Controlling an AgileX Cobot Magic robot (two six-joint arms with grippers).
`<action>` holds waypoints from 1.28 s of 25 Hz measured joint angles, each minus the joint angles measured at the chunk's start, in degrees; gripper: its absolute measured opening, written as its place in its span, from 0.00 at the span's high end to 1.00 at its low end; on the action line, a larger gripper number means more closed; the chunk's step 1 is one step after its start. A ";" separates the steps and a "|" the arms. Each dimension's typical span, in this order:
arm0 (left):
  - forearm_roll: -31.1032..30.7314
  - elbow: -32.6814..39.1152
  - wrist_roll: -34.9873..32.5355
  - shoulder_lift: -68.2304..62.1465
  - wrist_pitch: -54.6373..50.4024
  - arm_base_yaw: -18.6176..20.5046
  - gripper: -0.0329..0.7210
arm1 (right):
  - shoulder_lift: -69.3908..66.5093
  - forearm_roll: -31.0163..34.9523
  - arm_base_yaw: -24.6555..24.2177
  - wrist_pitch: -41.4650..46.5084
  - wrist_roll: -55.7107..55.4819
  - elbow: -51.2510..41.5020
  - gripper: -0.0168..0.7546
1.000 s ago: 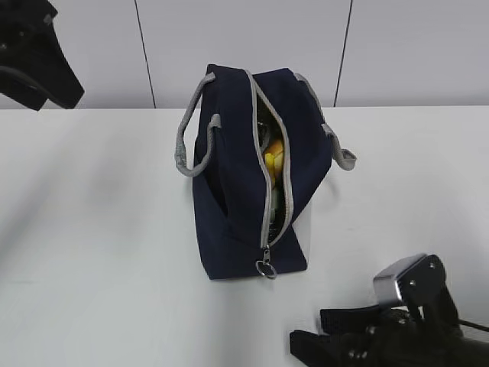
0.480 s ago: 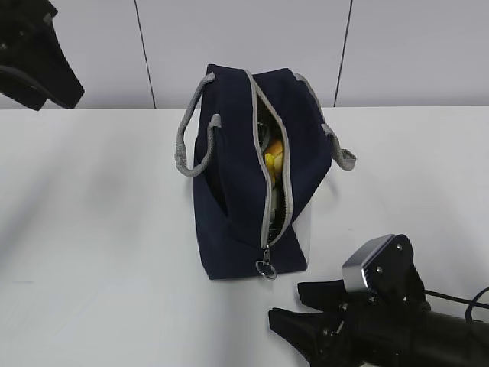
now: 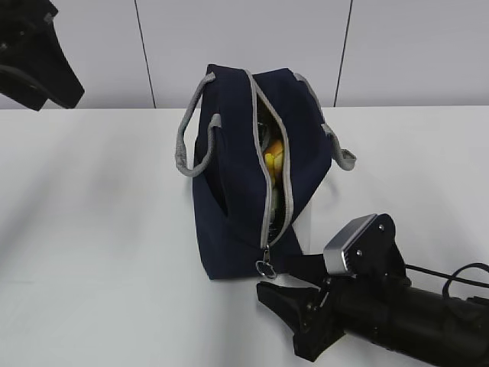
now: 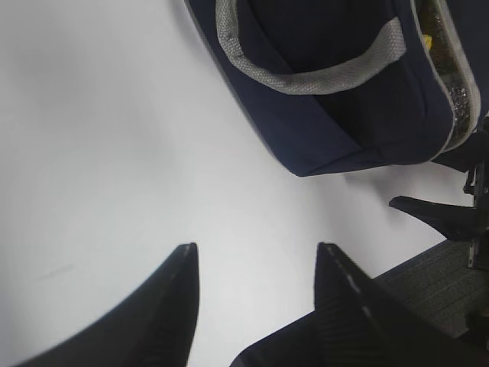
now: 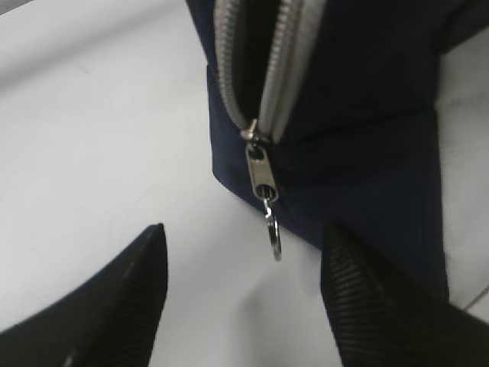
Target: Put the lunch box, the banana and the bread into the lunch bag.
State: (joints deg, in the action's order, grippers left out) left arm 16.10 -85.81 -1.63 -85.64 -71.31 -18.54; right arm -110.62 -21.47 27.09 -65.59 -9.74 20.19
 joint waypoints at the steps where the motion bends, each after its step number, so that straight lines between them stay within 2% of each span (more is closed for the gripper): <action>1: 0.00 0.00 0.00 0.00 0.00 0.00 0.46 | -0.41 0.00 0.00 0.00 0.00 0.51 0.36; 6: 0.00 0.00 0.00 0.00 0.00 0.00 0.46 | -2.12 0.00 0.00 0.00 -0.13 1.15 0.41; 14: 0.00 0.00 0.00 0.00 0.00 0.00 0.46 | -3.17 0.00 0.00 0.00 -1.82 3.54 0.43; 26: 0.13 0.00 0.00 0.00 0.00 0.00 0.46 | -3.29 -1.02 0.00 0.00 -3.32 4.04 0.58; 32: 0.94 0.00 0.00 0.00 0.00 0.00 0.46 | -3.29 -1.06 0.00 0.00 -5.53 4.04 0.59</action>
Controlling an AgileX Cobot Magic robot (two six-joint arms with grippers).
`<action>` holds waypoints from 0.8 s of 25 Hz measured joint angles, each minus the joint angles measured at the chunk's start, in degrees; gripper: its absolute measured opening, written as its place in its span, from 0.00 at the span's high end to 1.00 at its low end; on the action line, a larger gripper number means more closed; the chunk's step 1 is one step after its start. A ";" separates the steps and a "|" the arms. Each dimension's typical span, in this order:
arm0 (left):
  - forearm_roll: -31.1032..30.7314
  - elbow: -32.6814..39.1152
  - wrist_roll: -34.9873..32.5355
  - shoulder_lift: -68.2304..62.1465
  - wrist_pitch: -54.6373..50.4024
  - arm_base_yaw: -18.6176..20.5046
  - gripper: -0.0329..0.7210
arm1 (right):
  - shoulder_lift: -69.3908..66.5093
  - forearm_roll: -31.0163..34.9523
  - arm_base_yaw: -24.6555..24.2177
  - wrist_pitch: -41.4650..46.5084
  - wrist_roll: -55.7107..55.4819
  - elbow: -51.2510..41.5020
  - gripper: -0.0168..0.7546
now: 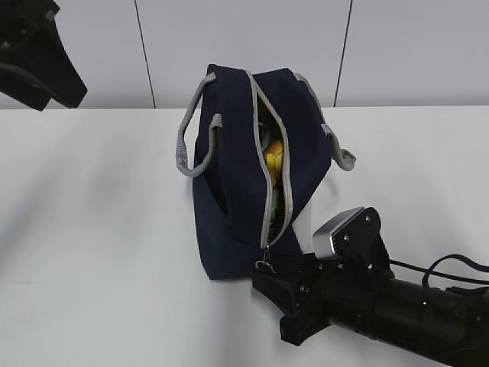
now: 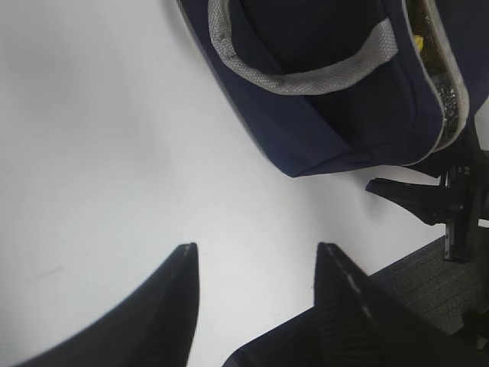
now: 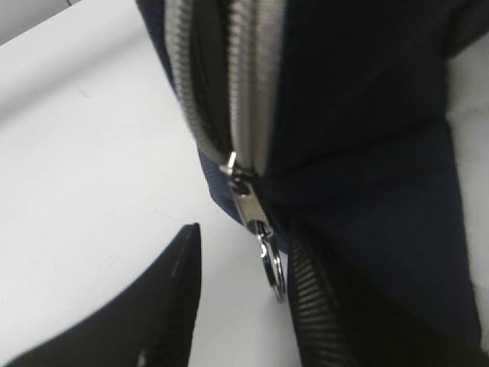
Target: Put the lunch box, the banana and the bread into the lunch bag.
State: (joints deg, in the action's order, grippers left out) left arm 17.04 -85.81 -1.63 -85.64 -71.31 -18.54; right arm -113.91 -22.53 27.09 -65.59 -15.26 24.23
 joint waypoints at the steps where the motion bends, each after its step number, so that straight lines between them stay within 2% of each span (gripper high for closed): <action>1: 0.09 0.00 0.00 0.00 0.00 0.00 0.46 | 0.00 -0.10 0.00 0.00 -0.23 0.00 0.59; 7: 0.13 0.00 0.00 0.00 0.00 0.00 0.46 | 0.00 -0.10 0.00 0.43 -0.47 0.00 0.59; 20: 0.22 0.00 0.00 0.00 0.00 0.00 0.46 | 2.85 -1.91 0.00 9.24 -1.99 0.00 0.60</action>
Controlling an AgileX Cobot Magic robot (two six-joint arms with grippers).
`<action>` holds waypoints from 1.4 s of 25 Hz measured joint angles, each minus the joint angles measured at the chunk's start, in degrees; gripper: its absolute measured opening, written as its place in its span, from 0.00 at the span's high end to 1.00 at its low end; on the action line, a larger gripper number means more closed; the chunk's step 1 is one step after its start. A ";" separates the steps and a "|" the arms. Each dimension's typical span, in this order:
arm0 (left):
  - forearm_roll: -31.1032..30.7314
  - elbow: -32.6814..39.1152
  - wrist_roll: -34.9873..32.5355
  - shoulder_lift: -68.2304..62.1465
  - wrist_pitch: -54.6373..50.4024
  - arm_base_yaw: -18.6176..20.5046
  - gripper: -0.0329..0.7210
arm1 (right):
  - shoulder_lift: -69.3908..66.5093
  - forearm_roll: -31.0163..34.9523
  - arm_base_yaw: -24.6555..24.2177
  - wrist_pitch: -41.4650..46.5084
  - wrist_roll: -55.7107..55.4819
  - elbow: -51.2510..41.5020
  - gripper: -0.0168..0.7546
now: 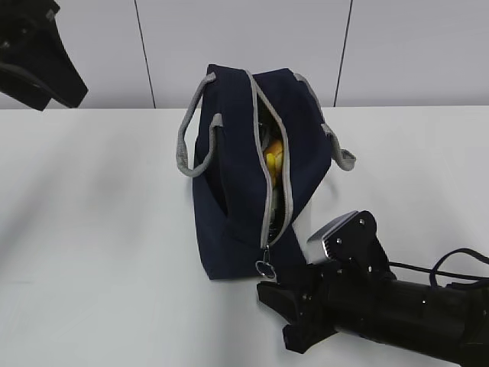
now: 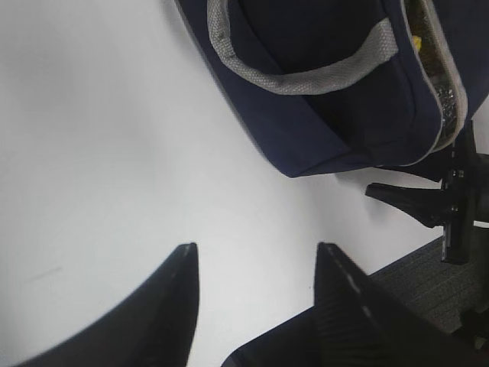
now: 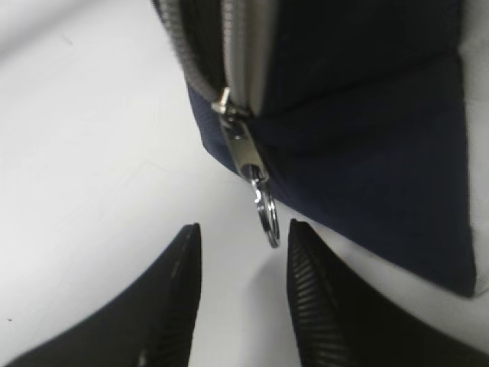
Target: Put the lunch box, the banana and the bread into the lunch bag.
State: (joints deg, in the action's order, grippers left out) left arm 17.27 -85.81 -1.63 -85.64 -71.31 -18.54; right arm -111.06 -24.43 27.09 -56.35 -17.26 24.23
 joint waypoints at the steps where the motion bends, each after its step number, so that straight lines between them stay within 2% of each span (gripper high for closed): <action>1: 0.00 0.00 0.00 0.00 0.00 0.00 0.46 | 0.00 -0.01 0.00 0.20 0.00 0.28 0.60; 9: 0.00 0.00 0.00 0.00 0.00 0.00 0.46 | 0.00 -0.01 0.00 2.88 0.00 2.63 0.68; 15: 0.00 0.00 0.00 0.00 0.00 0.00 0.46 | 0.00 -0.11 0.00 3.63 0.00 2.73 0.80; 19: 0.00 0.00 0.00 0.00 0.00 0.00 0.46 | 0.00 -0.11 0.00 3.72 0.00 2.73 0.96; 20: 0.00 0.00 0.00 0.00 0.00 0.00 0.46 | 0.00 -0.11 0.00 3.72 0.00 2.73 0.98; 26: 0.00 0.00 0.00 0.00 0.00 0.00 0.46 | 2.72 -2.81 0.00 4.93 -1.95 2.49 0.98; 35: 0.17 0.00 0.00 0.00 0.00 0.00 0.46 | 13.68 -8.81 0.00 16.79 -10.86 1.99 0.98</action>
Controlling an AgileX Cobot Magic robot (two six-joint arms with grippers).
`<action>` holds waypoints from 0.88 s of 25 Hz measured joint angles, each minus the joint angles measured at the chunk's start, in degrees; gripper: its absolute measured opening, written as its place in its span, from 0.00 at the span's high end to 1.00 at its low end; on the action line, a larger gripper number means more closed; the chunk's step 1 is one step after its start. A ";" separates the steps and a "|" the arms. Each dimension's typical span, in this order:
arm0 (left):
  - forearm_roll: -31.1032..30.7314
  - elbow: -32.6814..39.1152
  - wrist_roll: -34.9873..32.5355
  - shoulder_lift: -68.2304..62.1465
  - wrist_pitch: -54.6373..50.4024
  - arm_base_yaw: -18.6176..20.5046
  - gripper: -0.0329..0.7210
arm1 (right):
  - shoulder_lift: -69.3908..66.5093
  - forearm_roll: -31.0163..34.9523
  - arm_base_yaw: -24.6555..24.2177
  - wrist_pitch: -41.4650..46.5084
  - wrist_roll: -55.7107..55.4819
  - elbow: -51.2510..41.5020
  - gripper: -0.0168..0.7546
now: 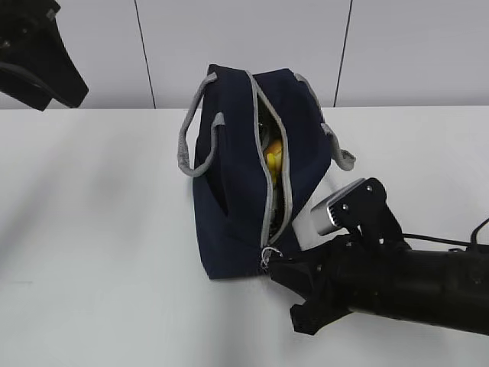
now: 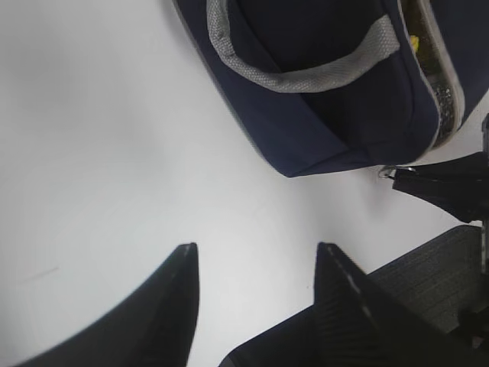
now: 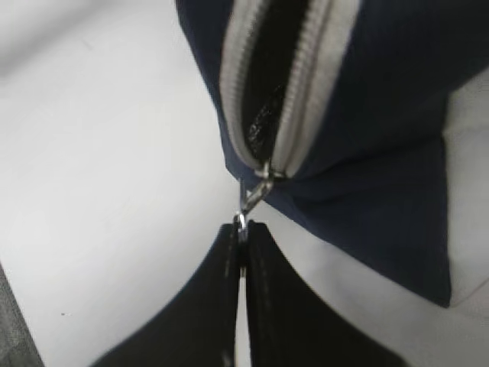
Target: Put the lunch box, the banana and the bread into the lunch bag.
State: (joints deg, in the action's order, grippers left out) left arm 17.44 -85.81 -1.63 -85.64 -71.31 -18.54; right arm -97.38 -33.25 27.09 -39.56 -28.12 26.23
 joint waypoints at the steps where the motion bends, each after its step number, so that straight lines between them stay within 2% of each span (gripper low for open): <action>1: 0.09 0.00 0.00 0.00 0.00 0.00 0.46 | 1.50 -0.70 0.00 0.98 -0.58 0.00 0.98; 12: 1.44 0.00 0.00 0.00 0.00 0.00 0.46 | 14.09 -4.25 0.00 6.73 -3.10 -0.19 0.98; 22: 1.55 0.00 0.00 0.00 0.00 0.00 0.46 | 14.99 -5.82 0.00 10.70 -3.10 6.25 0.98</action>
State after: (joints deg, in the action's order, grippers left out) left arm 18.98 -85.81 -1.63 -85.64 -71.31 -18.54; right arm -82.39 -39.07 27.09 -28.87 -31.22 32.47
